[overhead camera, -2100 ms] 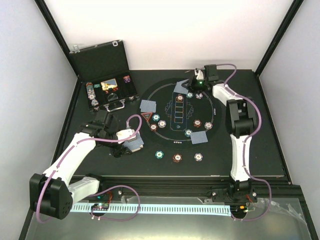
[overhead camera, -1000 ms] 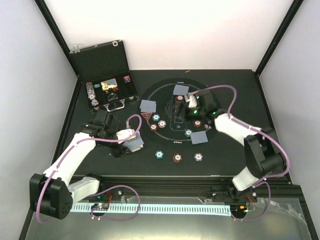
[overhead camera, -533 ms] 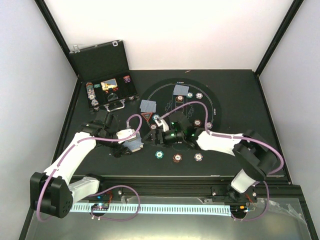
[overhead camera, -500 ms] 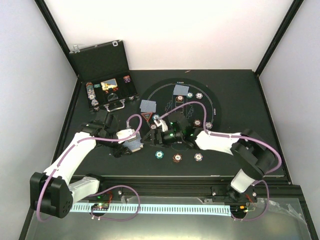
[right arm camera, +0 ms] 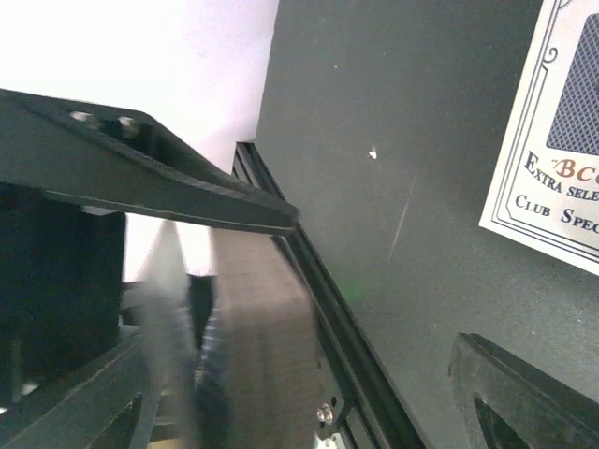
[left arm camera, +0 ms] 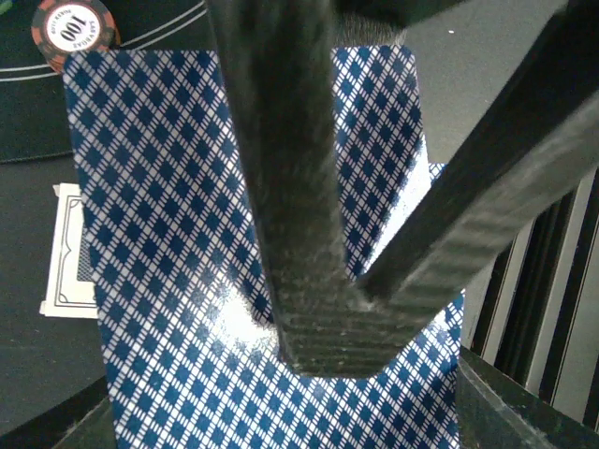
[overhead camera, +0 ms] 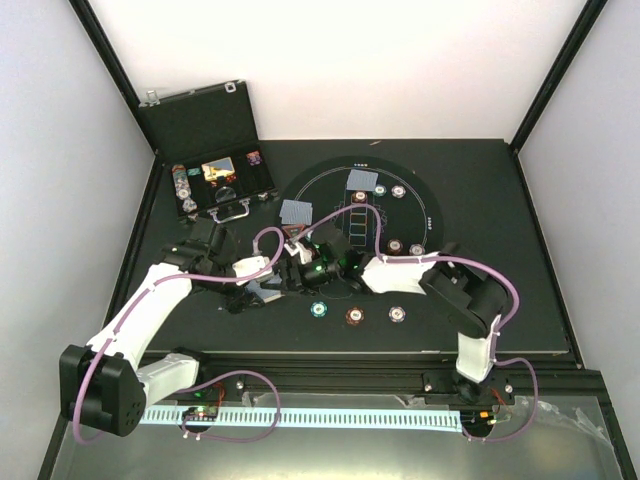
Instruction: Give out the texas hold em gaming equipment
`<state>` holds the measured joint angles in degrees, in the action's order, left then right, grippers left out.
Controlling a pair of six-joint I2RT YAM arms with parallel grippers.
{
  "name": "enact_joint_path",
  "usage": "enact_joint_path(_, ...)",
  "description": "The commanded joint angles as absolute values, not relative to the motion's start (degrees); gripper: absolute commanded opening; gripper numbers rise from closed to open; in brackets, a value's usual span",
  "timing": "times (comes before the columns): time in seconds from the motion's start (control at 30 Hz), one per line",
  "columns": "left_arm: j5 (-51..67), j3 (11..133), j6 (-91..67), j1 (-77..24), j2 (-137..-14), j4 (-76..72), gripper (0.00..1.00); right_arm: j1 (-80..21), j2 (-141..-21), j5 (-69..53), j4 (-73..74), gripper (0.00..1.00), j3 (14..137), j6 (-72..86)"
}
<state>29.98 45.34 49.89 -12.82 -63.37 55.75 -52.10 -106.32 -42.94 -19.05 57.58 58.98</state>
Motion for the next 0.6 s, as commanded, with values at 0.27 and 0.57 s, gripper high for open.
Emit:
enact_joint_path(0.27,31.00,48.53,50.20,-12.83,-62.42,56.88,0.02,-49.88,-108.03,-43.76,-23.62,0.73,56.52,61.98)
enact_joint_path(0.57,31.49,48.42,49.90,-12.79,-63.01,56.35,0.02,-47.92,-103.29,-42.27,-23.64,0.54,52.63,61.56)
